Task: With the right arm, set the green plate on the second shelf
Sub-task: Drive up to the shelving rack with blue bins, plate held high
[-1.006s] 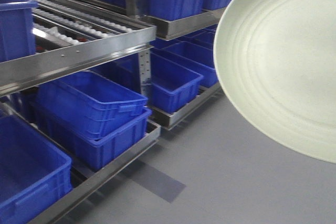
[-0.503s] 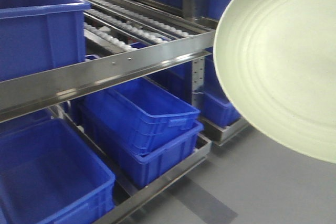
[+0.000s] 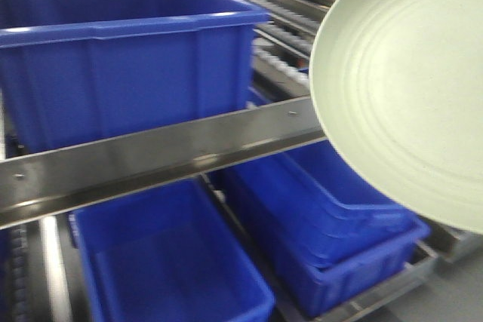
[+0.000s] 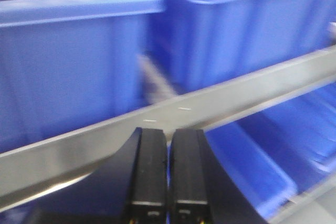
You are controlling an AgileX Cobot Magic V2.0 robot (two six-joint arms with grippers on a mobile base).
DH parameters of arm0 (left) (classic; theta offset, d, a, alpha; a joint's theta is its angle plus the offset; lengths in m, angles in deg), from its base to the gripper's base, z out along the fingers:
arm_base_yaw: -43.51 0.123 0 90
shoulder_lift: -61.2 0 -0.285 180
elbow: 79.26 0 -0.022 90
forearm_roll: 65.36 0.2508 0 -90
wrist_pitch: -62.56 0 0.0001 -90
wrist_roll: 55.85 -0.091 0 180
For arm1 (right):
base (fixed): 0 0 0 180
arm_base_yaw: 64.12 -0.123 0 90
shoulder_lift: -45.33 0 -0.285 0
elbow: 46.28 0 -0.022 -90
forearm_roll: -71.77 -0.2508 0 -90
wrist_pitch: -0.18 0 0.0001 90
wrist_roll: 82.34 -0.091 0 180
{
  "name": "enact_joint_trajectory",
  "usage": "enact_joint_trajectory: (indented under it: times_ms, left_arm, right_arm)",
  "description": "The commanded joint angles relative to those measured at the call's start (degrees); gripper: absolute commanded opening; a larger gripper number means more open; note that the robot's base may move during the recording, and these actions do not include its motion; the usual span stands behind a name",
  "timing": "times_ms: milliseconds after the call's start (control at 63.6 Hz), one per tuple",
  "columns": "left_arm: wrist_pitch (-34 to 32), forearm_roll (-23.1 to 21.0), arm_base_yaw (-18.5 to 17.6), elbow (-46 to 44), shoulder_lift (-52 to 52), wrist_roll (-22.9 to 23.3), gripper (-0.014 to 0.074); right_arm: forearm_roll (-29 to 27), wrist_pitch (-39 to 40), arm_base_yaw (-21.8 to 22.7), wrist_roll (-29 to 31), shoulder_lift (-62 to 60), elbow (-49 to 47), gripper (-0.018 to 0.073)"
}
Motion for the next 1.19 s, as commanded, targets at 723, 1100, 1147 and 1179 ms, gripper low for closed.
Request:
enact_joint_trajectory:
  times_ms: [723, 1100, 1147, 1179]
  left_arm:
    - [-5.01, -0.1, -0.36, 2.29, 1.3, 0.32, 0.0125]
    - [-5.01, -0.1, -0.36, 2.29, 1.3, 0.32, 0.0125]
    - [-5.01, -0.1, -0.36, 2.29, 1.3, 0.32, 0.0125]
    - [-5.01, -0.1, -0.36, 2.29, 1.3, 0.32, 0.0125]
  right_arm:
    - [0.0, 6.04, 0.33, -0.11, 0.06, -1.95, 0.0056]
    - [0.0, 6.04, 0.33, -0.11, 0.06, -1.95, 0.0056]
    - [0.0, 6.04, 0.33, -0.11, 0.06, -1.95, 0.0056]
    - [0.0, 6.04, 0.33, -0.11, 0.06, -1.95, 0.0056]
